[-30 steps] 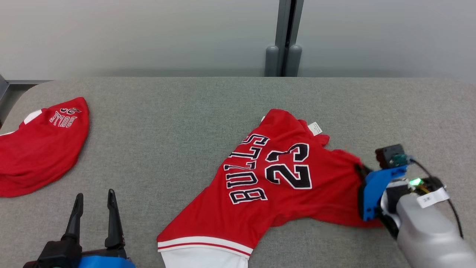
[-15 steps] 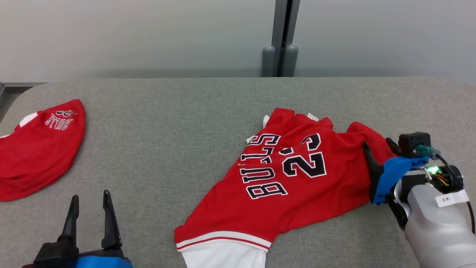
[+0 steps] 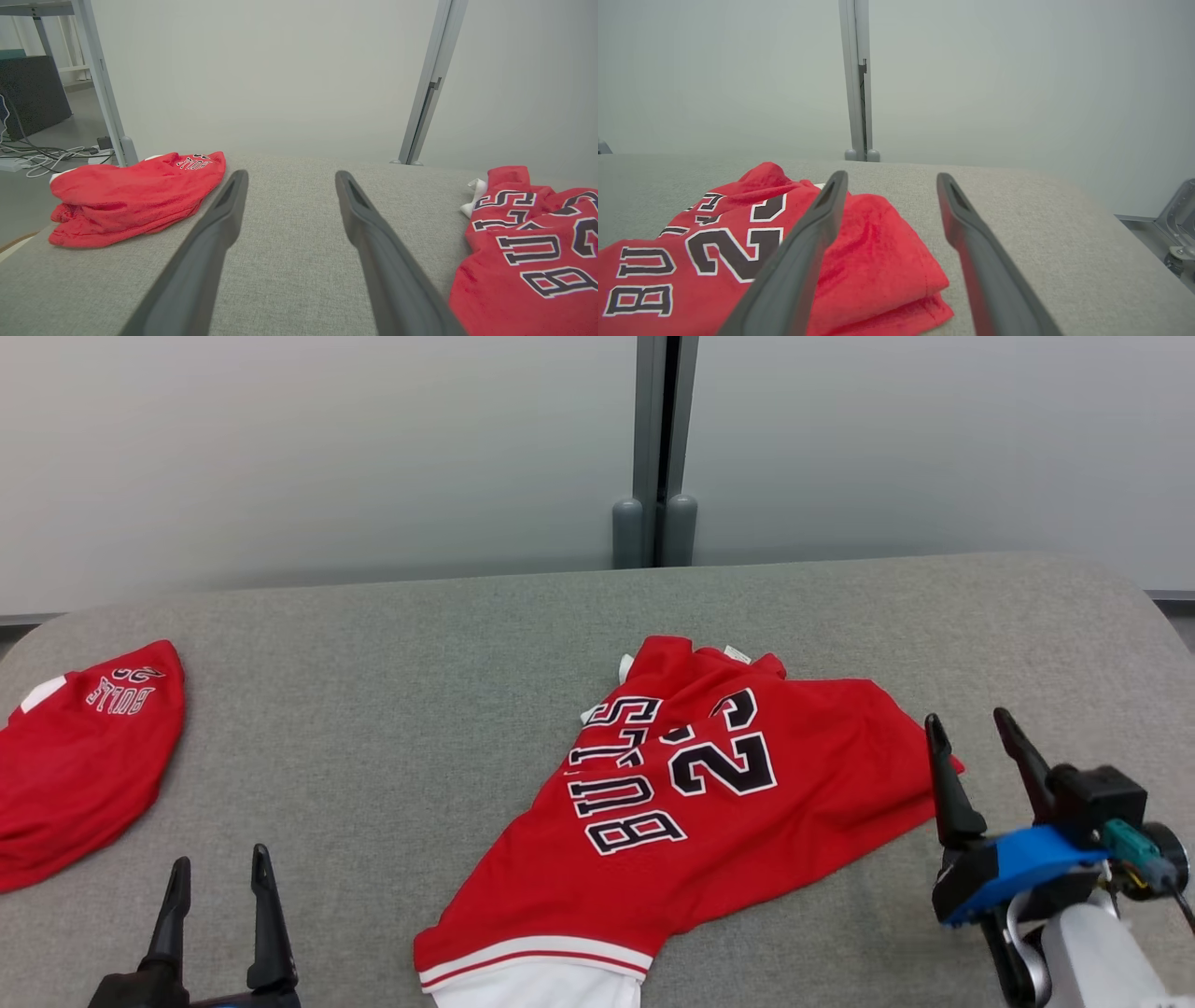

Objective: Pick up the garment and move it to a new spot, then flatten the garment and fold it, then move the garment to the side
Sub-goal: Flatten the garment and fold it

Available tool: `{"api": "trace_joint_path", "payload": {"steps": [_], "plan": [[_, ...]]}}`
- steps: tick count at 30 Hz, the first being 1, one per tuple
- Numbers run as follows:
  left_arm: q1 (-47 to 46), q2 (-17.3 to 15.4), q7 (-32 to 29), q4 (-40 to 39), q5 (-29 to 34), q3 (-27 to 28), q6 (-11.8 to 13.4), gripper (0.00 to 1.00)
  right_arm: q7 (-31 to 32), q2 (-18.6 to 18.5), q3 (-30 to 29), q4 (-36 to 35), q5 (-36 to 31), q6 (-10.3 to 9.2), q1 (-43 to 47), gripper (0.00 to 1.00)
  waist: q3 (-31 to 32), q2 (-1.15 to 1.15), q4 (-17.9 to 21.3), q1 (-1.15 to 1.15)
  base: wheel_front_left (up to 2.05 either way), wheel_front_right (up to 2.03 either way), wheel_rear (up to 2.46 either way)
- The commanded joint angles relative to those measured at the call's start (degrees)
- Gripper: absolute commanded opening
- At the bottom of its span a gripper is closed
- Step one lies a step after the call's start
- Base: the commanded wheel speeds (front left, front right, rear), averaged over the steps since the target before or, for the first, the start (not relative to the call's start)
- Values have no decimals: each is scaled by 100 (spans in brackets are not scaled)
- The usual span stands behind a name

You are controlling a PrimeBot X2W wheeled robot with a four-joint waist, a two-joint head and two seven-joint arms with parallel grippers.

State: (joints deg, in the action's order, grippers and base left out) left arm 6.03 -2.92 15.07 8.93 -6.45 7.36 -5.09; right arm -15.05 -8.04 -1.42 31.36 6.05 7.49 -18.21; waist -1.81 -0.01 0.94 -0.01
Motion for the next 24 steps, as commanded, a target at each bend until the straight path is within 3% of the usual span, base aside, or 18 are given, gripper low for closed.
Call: {"api": "trace_joint_path", "payload": {"steps": [1, 12, 24], "plan": [[31, 6, 15, -8, 29, 37, -3, 100, -17, 58, -48, -207, 5, 1, 237, 100, 26, 1, 30, 1, 0, 0, 0], [146, 6, 15, 38, 220, 33, 116, 100, -18, 495, -14, -2241, -325, 1, 1777, 100, 161, 1, 44, 1, 0, 0, 0], [171, 6, 15, 14, 432, -57, 161, 100, -18, 512, -11, -2096, -222, 1, 1950, 100, 245, 1, 7, 1, 0, 0, 0]]}}
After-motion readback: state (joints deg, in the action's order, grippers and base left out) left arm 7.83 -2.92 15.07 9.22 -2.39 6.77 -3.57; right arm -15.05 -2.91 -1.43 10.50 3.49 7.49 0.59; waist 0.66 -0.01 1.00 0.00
